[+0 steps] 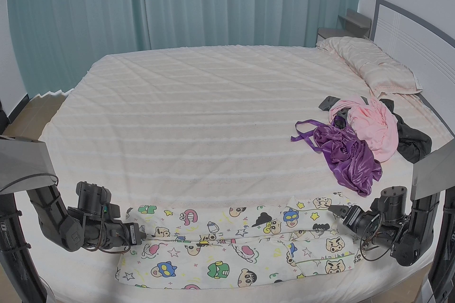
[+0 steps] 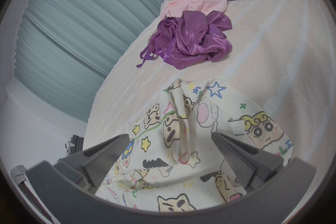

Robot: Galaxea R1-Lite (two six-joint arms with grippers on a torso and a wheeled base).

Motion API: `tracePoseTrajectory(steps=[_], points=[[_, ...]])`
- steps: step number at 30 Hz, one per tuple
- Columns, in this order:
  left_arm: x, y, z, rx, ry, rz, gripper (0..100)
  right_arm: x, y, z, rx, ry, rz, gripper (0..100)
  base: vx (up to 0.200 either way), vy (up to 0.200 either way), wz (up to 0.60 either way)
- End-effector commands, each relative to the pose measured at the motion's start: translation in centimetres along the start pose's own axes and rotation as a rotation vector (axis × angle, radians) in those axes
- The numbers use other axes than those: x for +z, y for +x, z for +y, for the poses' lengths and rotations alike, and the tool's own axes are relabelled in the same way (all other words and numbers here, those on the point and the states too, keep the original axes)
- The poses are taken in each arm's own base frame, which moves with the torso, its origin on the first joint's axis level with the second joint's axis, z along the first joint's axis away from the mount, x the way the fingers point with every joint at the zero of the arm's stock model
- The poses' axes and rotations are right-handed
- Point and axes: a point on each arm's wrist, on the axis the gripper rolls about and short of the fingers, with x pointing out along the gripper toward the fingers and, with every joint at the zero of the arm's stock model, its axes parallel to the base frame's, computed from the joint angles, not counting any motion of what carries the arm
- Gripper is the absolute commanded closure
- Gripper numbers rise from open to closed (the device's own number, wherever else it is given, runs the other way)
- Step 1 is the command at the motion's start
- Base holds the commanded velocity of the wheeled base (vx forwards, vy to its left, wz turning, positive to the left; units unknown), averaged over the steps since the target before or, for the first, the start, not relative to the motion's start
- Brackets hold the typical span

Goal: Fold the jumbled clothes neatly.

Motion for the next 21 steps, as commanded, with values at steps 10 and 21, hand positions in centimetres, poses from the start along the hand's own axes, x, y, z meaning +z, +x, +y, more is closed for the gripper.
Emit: tracePoseTrajectory(steps=[10, 21], points=[[1.2, -2.7, 1.3, 0.082, 0.028, -0.049, 100, 0.1, 0.0, 0.1, 0.005, 0.001, -0.005, 0, 0.000, 0.000, 0.00], [1.8, -3.4, 3.3, 0.134, 0.035, -0.075, 100, 0.1, 0.0, 0.1, 0.005, 0.001, -0.005, 0, 0.000, 0.000, 0.00]])
